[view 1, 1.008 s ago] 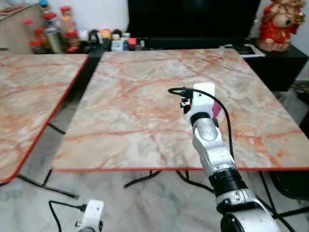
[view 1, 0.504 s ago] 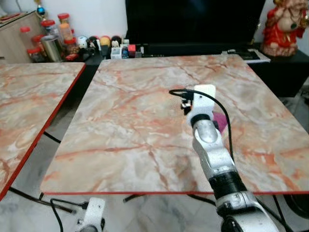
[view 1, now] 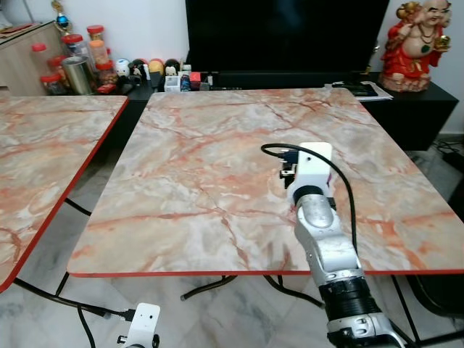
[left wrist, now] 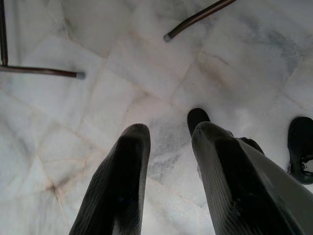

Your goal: Setting the table

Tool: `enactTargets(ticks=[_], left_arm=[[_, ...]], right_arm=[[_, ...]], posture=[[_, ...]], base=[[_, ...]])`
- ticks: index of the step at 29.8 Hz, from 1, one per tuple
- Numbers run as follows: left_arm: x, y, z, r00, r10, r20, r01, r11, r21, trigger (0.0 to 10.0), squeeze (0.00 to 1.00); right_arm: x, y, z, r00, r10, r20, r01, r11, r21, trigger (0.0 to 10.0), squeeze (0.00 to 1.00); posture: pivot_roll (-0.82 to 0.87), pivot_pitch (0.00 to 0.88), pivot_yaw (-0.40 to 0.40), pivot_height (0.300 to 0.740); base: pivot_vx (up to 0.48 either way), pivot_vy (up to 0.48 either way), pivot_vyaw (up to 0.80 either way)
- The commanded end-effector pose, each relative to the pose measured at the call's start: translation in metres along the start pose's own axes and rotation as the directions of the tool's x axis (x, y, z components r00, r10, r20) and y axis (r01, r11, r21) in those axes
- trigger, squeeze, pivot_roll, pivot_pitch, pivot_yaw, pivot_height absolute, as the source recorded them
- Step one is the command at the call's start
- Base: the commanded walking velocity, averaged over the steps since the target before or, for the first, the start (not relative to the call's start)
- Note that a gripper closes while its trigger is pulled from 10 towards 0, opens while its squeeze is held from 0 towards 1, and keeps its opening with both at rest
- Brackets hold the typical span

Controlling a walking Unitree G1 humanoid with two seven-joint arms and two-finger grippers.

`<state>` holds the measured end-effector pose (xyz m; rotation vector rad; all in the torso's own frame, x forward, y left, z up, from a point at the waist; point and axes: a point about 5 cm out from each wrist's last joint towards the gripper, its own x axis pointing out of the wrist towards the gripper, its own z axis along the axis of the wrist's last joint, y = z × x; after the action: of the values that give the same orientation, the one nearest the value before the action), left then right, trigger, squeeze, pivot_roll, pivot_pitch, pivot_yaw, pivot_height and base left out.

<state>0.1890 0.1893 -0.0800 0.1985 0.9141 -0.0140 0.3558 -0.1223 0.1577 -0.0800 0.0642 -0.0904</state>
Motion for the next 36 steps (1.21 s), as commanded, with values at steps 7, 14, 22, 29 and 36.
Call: enactTargets(ticks=[7,14,22,29,36], left_arm=[[0.002,0.001,0.008,1.0,-0.015,0.009,0.015,1.0,0.019,10.0,0.0],[0.001,0.002,0.006,1.0,-0.01,0.001,0.01,1.0,0.015,10.0,0.0],[0.001,0.007,0.005,1.0,0.019,0.008,-0.019,1.0,-0.001,10.0,0.0],[0.001,0.005,0.005,1.0,0.015,0.008,-0.015,1.0,0.003,10.0,0.0],[0.002,0.004,0.008,1.0,0.013,0.014,-0.013,1.0,0.003,10.0,0.0]], right_arm=[[0.025,-0.019,0.007,0.995,-0.042,-0.085,0.04,0.999,-0.018,10.0,0.0],[0.039,-0.013,0.007,0.988,0.038,-0.152,-0.036,0.999,0.012,10.0,0.0],[0.043,0.003,0.022,0.99,0.125,-0.07,-0.122,0.992,0.039,10.0,0.0],[0.042,0.004,0.026,0.991,0.129,-0.021,-0.129,0.992,0.009,10.0,0.0],[0.041,0.005,0.034,0.988,0.146,0.04,-0.146,0.989,0.001,10.0,0.0]], posture=[[-0.08,0.0,0.028,0.736],[-0.08,0.0,0.029,0.736],[-0.06,0.0,0.019,0.736],[-0.07,0.0,0.022,0.736],[-0.07,0.0,0.022,0.736]], base=[[0.0,0.0,0.0],[0.0,0.0,0.0],[0.0,0.0,0.0],[0.0,0.0,0.0],[0.0,0.0,0.0]])
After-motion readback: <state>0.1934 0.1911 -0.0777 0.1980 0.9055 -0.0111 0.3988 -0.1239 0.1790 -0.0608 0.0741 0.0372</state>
